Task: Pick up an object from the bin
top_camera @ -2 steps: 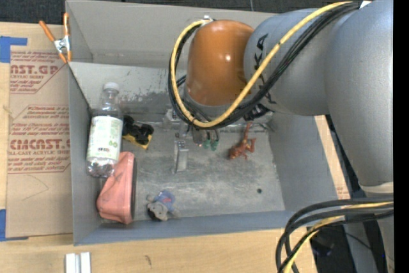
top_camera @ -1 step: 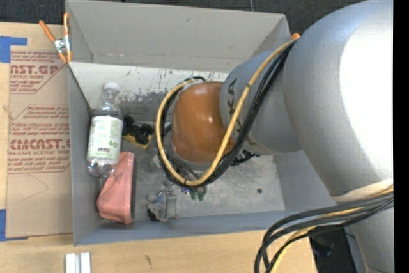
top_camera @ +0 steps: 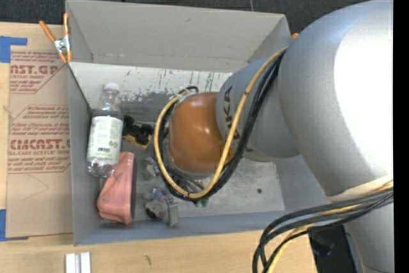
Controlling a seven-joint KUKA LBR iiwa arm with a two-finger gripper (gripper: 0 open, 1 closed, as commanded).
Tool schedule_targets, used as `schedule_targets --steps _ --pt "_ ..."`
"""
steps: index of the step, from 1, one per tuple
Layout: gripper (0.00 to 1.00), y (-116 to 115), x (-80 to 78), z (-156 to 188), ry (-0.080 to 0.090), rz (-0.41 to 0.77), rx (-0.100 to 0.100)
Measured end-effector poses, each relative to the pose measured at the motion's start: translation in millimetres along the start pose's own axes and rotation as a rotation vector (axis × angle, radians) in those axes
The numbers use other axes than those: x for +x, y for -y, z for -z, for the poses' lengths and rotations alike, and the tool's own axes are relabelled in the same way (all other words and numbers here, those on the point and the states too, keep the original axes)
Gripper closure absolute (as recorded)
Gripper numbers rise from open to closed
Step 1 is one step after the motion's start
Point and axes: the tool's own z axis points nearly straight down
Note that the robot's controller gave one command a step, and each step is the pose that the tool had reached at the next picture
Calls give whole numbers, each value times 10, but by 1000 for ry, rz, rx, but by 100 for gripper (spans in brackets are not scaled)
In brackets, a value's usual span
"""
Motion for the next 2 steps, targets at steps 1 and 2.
schedule_targets --steps 1,2 --pt "0 -33 23 211 -15 41 1" --pt "0 -5 -10 24 3 0 -1"
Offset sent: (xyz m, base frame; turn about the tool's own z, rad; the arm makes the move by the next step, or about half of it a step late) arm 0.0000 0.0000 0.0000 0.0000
